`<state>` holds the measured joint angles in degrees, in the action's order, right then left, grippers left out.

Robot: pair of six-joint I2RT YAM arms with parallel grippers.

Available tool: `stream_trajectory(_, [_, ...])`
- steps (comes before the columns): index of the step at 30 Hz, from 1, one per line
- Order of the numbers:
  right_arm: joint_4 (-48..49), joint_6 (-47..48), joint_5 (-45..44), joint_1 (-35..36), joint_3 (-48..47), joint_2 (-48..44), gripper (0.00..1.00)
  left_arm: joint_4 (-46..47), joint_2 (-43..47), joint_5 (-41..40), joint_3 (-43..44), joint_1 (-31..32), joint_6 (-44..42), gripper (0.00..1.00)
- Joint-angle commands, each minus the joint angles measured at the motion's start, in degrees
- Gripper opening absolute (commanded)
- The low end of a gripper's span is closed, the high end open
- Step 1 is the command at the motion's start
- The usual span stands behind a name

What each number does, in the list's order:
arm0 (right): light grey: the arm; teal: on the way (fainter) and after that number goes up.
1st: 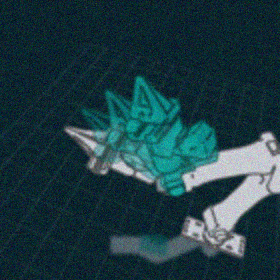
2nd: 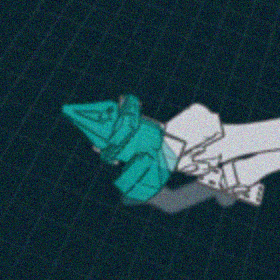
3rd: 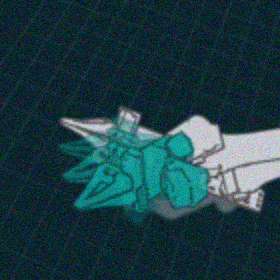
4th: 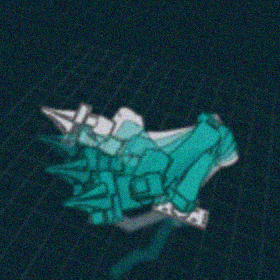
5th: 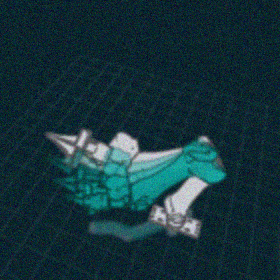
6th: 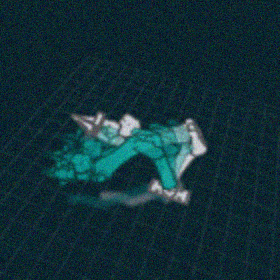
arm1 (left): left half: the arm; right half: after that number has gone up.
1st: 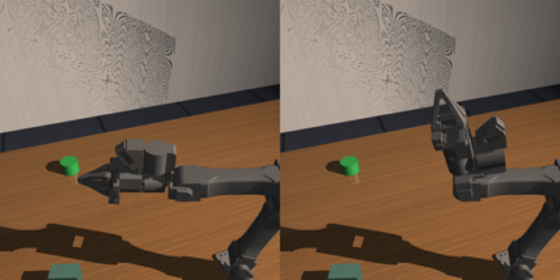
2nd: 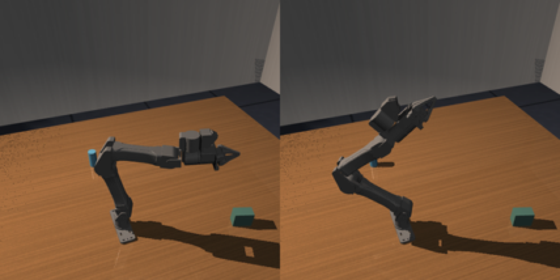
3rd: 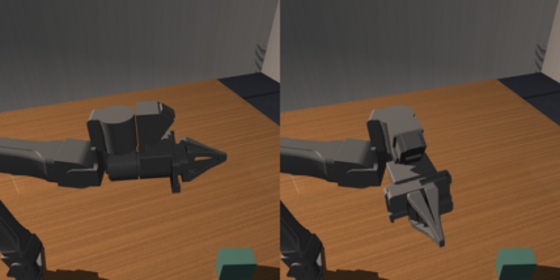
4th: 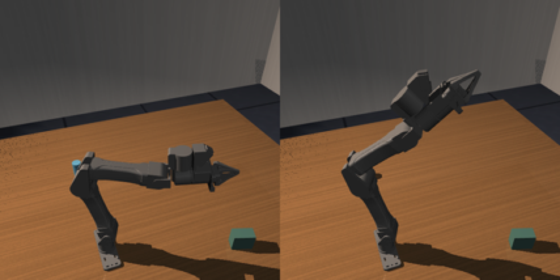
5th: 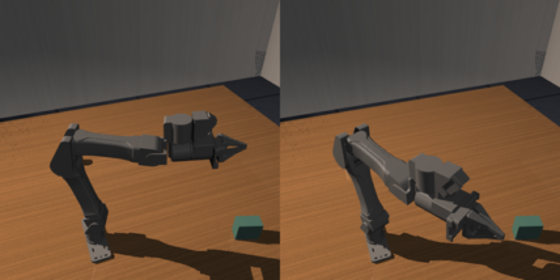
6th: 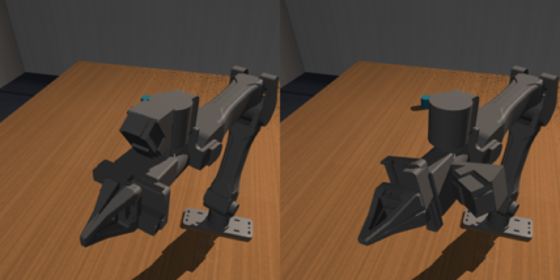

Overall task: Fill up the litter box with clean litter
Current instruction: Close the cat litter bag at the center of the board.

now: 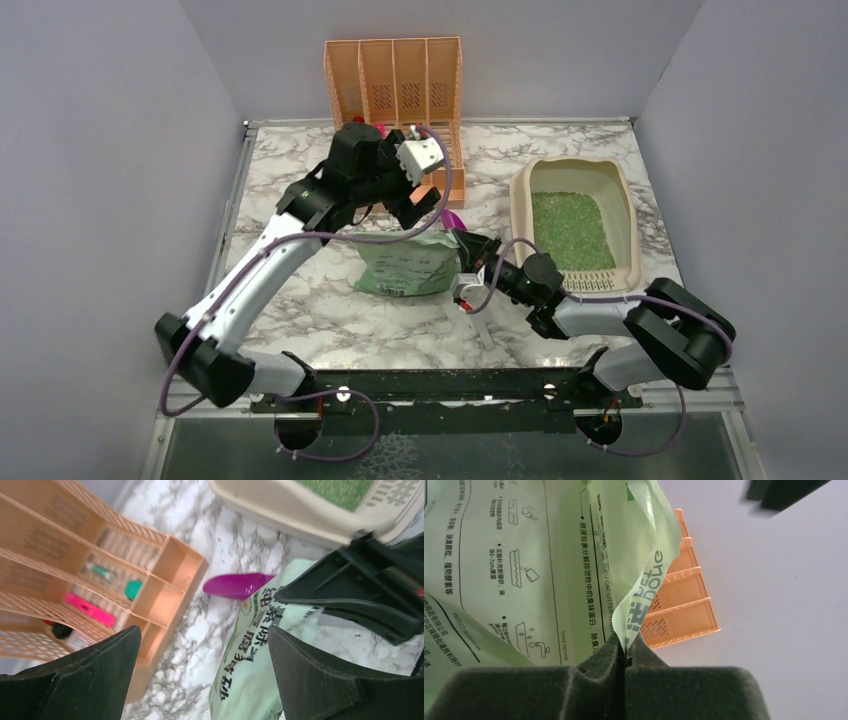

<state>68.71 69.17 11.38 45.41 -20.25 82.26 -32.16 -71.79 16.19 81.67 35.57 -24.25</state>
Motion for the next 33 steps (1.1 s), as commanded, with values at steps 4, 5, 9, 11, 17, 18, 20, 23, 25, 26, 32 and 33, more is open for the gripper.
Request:
stream_trajectory(4, [-1.9,0.9,-1.5,2.5,1.5,-10.3,0.01,-9.2,-9.9,9.4,-1.0,-6.4,2.3,0.96])
stream_trajectory(5, [-1.5,1.7,-2.0,2.8,2.0,-9.6,0.01,-9.4,-10.2,10.9,-2.1,-7.3,1.6,0.96])
stream_trajectory(9, [-1.1,1.9,-4.1,5.6,1.9,-5.0,0.01,-10.1,-11.1,14.5,-6.0,-9.3,-0.7,0.97])
stream_trajectory(11, [1.7,2.3,-6.8,6.6,1.9,-1.8,0.01,-10.1,-10.4,15.7,-7.2,-9.7,-1.3,0.97])
stream_trajectory(17, [10.4,3.4,-11.1,7.1,3.4,3.4,0.01,-10.7,-9.0,19.2,-10.4,-11.0,-2.9,0.99])
stream_trajectory(18, [9.6,3.4,-10.8,7.2,3.4,3.2,0.01,-10.9,-9.0,19.2,-10.5,-11.0,-2.8,0.99])
stream_trajectory(20, [7.7,3.4,-10.2,7.2,3.4,2.4,0.01,-11.4,-8.7,20.0,-10.1,-11.1,-2.8,0.99])
stream_trajectory(23, [6.6,3.3,-9.5,7.4,3.6,1.3,0.01,-11.7,-7.9,22.1,-9.0,-11.7,-2.2,0.99])
stream_trajectory(25, [4.5,3.3,-9.2,7.5,3.2,0.8,0.01,-12.5,-7.7,21.9,-9.0,-11.7,-2.5,0.99])
stream_trajectory(26, [4.0,2.9,-8.9,7.5,3.1,0.5,0.01,-13.2,-7.6,20.9,-8.2,-11.7,-2.3,0.99])
stream_trajectory(32, [-3.9,-5.3,-8.6,7.6,0.7,-4.9,0.01,-11.7,-1.4,18.9,-7.3,-11.8,-2.8,0.99])
stream_trajectory(33, [-5.6,-8.2,-9.8,7.6,-0.5,-6.0,0.01,-11.6,-0.4,18.9,-8.3,-11.6,-4.3,0.99])
